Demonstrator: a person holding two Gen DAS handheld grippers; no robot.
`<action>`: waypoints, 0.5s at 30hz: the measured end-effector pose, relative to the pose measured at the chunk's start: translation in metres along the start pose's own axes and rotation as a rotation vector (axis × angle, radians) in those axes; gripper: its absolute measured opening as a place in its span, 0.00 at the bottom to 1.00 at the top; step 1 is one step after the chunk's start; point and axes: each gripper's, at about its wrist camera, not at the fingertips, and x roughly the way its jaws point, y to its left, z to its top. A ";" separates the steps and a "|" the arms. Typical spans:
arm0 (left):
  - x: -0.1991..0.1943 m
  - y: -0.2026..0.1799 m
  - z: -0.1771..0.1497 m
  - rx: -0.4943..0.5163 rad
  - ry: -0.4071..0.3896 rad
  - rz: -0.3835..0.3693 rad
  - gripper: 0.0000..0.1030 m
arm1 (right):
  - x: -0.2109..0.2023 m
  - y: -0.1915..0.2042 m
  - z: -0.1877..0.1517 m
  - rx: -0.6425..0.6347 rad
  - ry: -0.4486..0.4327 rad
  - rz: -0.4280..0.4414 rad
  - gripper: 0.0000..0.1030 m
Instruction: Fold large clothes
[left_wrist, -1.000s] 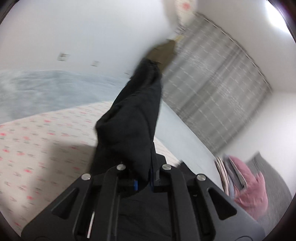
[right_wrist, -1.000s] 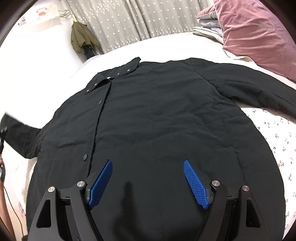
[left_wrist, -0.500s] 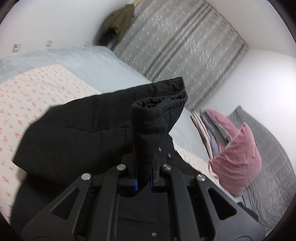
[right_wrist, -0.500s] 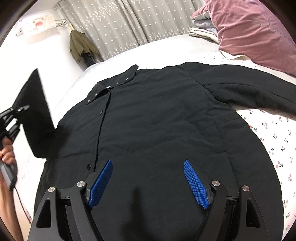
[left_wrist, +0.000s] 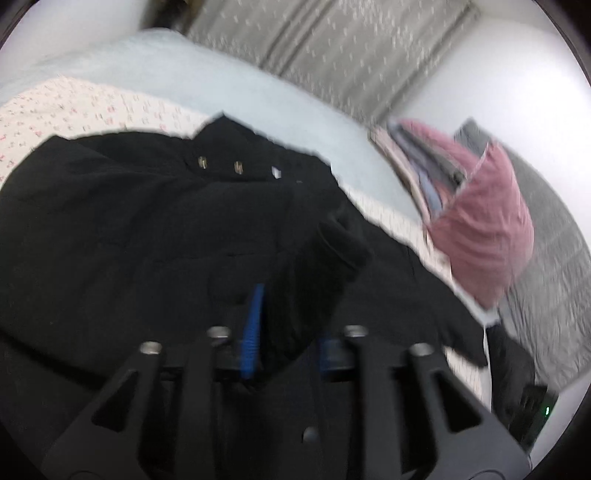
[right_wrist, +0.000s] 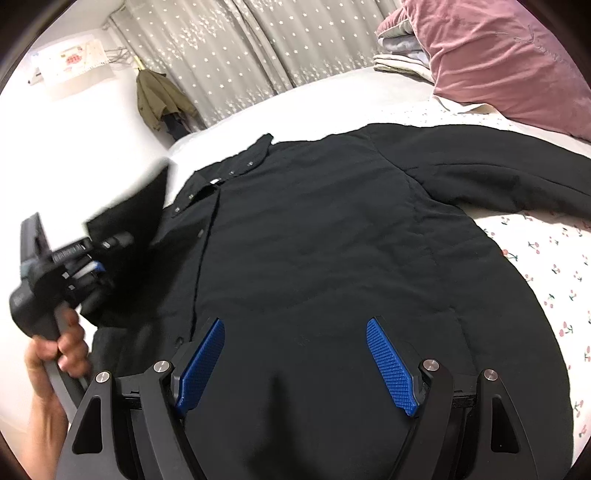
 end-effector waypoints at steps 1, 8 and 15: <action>-0.008 0.002 -0.001 0.006 0.004 -0.007 0.55 | -0.001 0.000 0.000 0.003 -0.008 -0.001 0.78; -0.093 0.041 -0.002 0.040 -0.109 0.115 0.76 | -0.003 0.029 -0.005 -0.043 0.045 0.148 0.78; -0.133 0.125 -0.012 -0.051 -0.209 0.225 0.75 | 0.042 0.079 -0.001 0.088 0.158 0.456 0.78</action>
